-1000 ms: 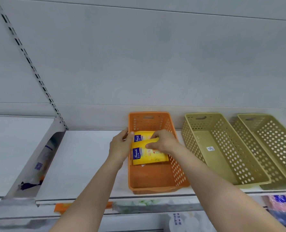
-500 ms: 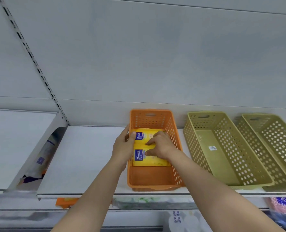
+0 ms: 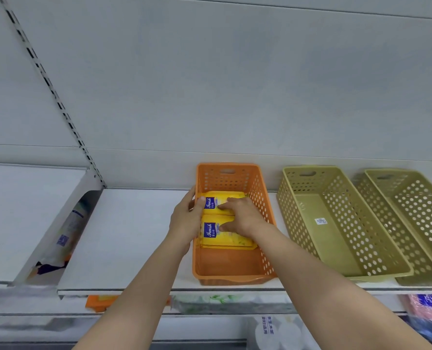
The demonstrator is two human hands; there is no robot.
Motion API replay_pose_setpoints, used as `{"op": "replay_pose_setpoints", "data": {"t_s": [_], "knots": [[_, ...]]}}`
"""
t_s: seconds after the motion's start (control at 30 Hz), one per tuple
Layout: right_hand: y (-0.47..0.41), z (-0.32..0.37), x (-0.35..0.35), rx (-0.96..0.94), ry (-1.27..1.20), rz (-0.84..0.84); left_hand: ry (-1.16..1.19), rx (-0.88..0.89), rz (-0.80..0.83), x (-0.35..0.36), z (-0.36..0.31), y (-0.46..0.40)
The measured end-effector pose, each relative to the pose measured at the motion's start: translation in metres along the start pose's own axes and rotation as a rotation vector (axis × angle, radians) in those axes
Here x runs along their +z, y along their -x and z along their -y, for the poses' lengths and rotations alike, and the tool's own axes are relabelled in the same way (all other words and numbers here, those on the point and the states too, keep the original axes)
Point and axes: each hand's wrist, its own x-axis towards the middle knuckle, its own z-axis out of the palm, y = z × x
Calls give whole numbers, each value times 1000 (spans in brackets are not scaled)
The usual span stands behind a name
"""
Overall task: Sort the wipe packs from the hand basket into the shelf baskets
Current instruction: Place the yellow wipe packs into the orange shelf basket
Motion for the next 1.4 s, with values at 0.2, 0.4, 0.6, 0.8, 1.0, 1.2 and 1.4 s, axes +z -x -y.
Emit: {"op": "replay_pose_setpoints", "data": {"t_s": [0.2,0.4,0.6,0.8,1.0,1.2,1.4], "knots": [[-1,-1,3,-7,-6,-34,-12,7,-7,1,-1,1],[1,0,1,-29,24,-36,-5,17,-28,3,-4,5],[-3,0,0,-55,51,-31,58,15,-58,6,-2,4],[-3,8,-8,-44,120,40,-7,25,-68,5,-9,9],[-1,40,-56,-56,90,-16,-182,99,-170,-37,-30,24],[30,129,-99,-256,124,-233,-334,309,-359,-149,-57,67],[91,242,-66,-489,160,-403,-616,472,-551,-280,-36,148]]}}
